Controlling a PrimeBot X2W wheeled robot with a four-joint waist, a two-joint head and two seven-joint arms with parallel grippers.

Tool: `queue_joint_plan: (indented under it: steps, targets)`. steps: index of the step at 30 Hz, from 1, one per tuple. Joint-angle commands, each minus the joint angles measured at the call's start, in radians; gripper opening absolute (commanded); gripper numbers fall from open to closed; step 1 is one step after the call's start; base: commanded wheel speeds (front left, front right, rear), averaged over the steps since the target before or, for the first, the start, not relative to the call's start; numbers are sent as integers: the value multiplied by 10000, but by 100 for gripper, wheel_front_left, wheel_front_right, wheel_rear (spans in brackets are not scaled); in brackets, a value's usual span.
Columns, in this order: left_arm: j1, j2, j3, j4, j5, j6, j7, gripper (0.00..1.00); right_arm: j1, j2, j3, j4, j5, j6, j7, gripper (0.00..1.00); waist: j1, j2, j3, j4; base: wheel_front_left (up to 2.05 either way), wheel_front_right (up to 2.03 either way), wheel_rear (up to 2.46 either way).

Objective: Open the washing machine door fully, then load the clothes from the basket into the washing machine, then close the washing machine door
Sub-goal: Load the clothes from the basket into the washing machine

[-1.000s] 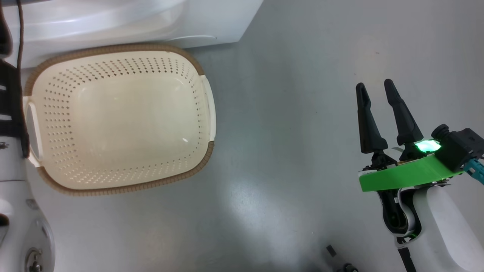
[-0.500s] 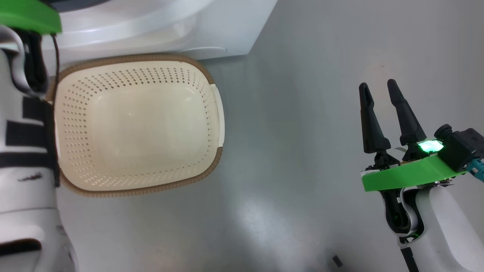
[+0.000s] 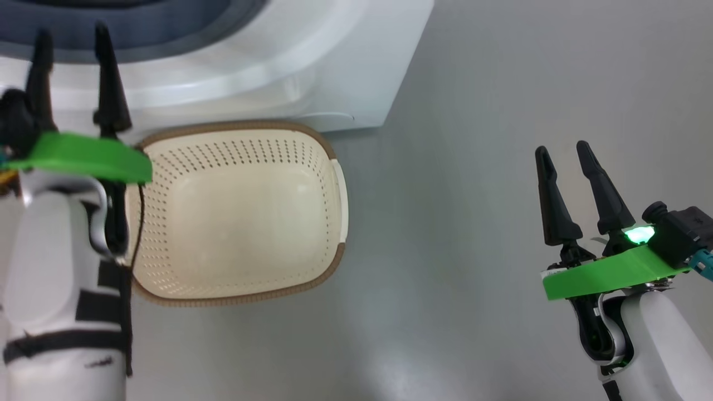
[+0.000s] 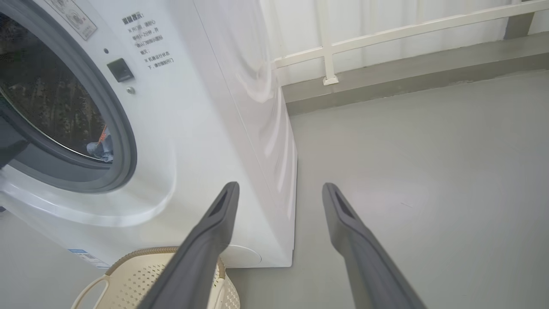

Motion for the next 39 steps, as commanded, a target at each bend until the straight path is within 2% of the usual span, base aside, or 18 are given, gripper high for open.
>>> queue_joint_plan:
  steps: [1, 21, 39]
  targets:
    - [503, 241, 325, -367, -150, -20, -53, 100, 356, -186, 203, -179, -64, 56, -78, 100, 0, 0, -644, 195, 0, 0, 0]
    - [4225, -63, 218, -1628, -45, -21, -53, 100, 1866, -715, 170, 133, 69, 56, -78, 100, 0, 0, -3058, 721, 0, 0, 0]
    - [6823, -337, 367, -2582, -169, -21, -53, 100, 3119, -865, 110, 204, 199, 56, -78, 100, 0, 0, -4723, 831, 0, 0, 0]
